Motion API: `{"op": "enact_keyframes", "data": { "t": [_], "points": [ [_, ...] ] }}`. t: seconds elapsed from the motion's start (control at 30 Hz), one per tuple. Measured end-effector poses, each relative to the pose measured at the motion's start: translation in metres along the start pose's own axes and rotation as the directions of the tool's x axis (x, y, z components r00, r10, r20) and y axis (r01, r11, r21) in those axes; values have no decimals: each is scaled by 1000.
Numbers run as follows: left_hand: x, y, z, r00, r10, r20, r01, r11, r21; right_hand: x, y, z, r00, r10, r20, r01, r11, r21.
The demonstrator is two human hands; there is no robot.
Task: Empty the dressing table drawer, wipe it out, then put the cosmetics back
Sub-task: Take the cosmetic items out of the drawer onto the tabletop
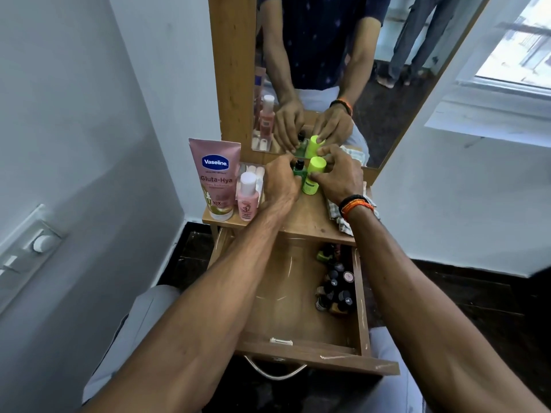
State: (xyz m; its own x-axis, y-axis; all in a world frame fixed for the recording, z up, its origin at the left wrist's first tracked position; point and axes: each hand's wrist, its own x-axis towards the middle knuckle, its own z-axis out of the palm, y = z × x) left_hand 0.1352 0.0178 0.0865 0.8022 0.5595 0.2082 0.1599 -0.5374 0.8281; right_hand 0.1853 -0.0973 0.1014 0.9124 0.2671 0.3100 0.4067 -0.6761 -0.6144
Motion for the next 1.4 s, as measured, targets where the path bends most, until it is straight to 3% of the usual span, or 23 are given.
{"op": "enact_keyframes", "data": {
  "t": [0.7,1.0,1.17,1.3,1.4],
  "points": [
    [13,-12,13,994,14,-112,-9,999,40,0,13,21,995,-37,-92,34,999,-27],
    [-49,-8,9,983,96,-156,-87,994,62,-31,12,-1,965,-41,-259,58,997,59],
    [-93,-23,7,971,218,96,-211,974,-83,-77,23,-20,990,-32,-139,39,998,46],
    [-127,-34,6,889,297,349,-271,955,-124,-125,38,-29,998,56,14,-56,998,29],
    [-144,-45,7,838,270,475,-246,963,-113,-160,51,-34,991,104,79,-104,995,-10]
  ]
}}
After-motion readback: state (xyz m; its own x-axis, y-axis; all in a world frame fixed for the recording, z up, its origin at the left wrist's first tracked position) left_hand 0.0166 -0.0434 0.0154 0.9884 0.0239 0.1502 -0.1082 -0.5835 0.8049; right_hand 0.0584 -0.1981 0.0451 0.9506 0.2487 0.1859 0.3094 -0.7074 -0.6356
